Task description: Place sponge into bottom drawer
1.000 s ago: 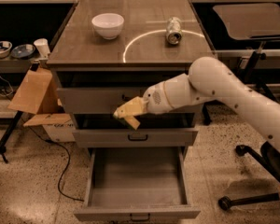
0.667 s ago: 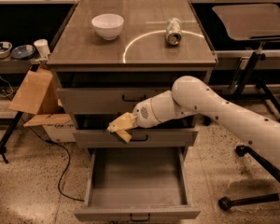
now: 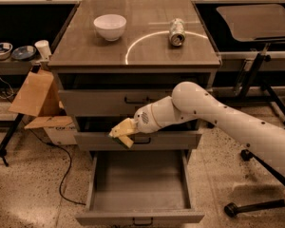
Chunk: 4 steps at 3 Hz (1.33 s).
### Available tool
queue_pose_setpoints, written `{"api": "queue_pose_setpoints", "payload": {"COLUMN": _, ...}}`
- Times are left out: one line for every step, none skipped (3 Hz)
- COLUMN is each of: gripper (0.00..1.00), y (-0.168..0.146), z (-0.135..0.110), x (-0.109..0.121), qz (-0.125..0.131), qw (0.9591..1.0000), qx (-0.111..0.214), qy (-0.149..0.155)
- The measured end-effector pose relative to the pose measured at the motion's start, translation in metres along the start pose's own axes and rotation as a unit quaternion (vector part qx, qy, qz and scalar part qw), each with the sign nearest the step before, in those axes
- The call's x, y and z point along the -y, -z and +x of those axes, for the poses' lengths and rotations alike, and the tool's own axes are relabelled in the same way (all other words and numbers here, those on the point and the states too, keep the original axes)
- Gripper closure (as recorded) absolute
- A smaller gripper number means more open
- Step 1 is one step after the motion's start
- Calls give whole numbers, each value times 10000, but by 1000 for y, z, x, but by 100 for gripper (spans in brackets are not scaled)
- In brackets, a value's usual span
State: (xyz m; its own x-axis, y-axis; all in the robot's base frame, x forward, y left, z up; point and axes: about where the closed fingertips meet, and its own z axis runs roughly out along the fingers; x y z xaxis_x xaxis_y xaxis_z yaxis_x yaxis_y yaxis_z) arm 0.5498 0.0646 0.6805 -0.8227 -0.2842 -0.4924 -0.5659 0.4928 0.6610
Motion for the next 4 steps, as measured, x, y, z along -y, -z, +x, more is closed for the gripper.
{"api": "queue_pose_setpoints", "payload": {"gripper": 100, "y": -37, "z": 26, "x": 47, "qz": -115, "qw": 9982, "qx": 2, "qy": -593}}
{"api": "queue_pose_setpoints", "payload": {"gripper": 100, "y": -90, "z": 65, "x": 103, "qz": -210, "qw": 9902, "qx": 9, "qy": -1382}}
{"api": "queue_pose_setpoints", "payload": {"gripper": 100, "y": -160, "z": 109, "x": 158, "qz": -342, "qw": 9730, "qx": -20, "qy": -2283}}
{"api": "queue_pose_setpoints", "payload": {"gripper": 100, "y": -200, "z": 131, "x": 185, "qz": -377, "qw": 9597, "qx": -17, "qy": -2785}}
